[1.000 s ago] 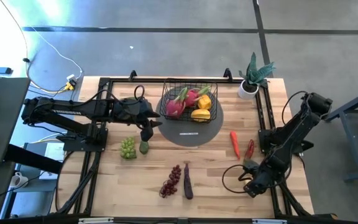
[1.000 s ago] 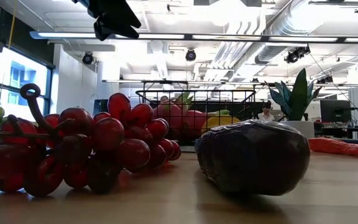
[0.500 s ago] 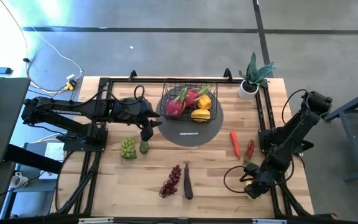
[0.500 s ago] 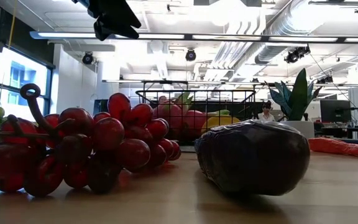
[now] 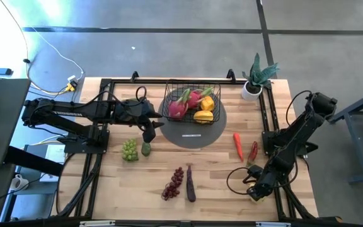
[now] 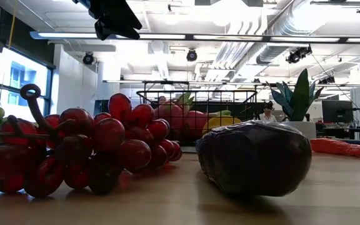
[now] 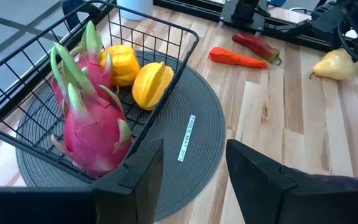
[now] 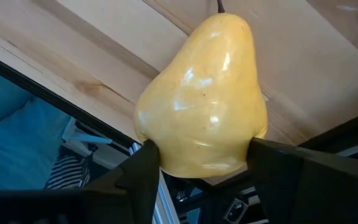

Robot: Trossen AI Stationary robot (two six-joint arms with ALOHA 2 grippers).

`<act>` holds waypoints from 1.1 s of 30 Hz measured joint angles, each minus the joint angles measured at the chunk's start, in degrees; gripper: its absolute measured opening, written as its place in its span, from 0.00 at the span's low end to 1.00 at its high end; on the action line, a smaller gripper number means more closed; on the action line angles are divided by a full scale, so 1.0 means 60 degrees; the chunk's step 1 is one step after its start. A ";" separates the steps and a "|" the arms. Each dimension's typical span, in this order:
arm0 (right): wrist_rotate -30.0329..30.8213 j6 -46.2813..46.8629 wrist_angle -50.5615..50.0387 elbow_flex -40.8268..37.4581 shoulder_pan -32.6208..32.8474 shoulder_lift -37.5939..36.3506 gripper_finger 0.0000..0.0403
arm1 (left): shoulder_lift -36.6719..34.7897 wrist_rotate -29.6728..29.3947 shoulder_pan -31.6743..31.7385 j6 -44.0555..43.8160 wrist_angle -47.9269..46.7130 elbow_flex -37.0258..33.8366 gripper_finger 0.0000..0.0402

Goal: Build produce basket
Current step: Put the pear into the wire basket

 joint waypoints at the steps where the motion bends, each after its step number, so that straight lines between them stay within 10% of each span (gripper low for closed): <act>1: 0.0000 0.0003 0.0033 -0.0003 0.0000 0.0004 0.45 | 0.0000 -0.0002 0.0000 0.0002 0.0000 0.0002 0.41; 33: 0.1503 0.0047 0.1532 0.0437 0.0004 0.0031 0.35 | 0.0000 -0.0231 0.0011 0.0450 0.0004 0.0002 0.41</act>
